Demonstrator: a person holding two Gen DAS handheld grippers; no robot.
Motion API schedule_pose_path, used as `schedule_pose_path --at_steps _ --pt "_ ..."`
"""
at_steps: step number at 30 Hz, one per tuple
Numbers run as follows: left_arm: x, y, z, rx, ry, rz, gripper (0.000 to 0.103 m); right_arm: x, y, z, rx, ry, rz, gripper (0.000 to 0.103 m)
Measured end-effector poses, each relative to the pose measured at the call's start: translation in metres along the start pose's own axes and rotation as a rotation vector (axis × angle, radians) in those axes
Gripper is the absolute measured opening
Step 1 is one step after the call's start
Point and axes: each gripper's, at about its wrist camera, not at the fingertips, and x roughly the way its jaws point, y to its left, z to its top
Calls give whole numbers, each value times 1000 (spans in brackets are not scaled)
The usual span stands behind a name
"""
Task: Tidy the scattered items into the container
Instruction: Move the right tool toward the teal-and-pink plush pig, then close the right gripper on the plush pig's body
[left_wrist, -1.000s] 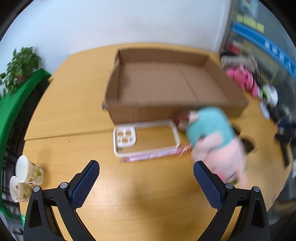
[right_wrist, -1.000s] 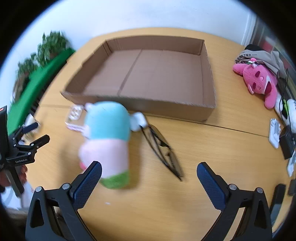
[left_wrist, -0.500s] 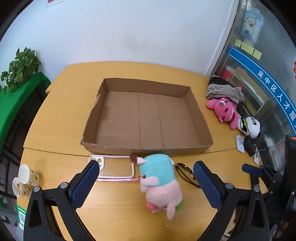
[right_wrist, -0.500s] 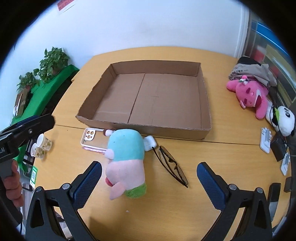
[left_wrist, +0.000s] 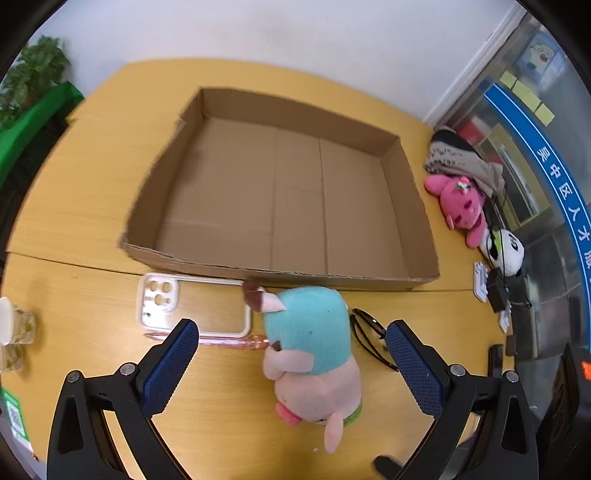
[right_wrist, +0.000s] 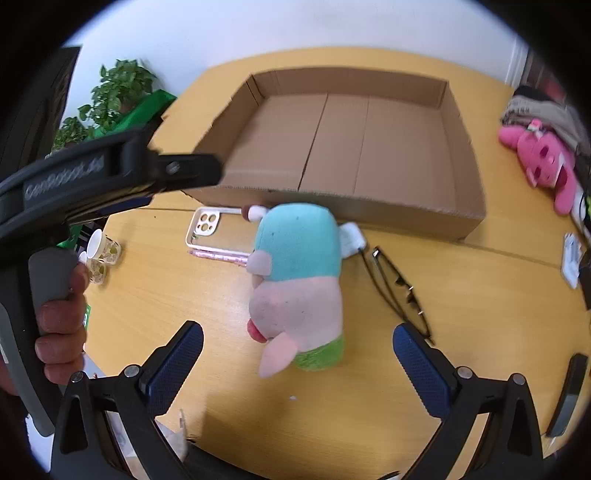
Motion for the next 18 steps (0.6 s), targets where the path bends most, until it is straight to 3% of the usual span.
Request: schedule_pose_path --at_steps 2,5,9,14,18 --pt "16 0 4 19 36 -26 103 12 0 2 20 19 4 102" --pt "44 3 4 15 102 -4 103 39 -4 3 41 58 -11 102" --pt "84 9 0 10 187 -11 103 73 -17 -2 101 84 43 102" --pt "121 16 -4 -26 247 -32 100 104 -20 -10 125 106 55 101" --pt "131 19 -7 -40 263 -97 100 113 -14 -14 146 121 64 99"
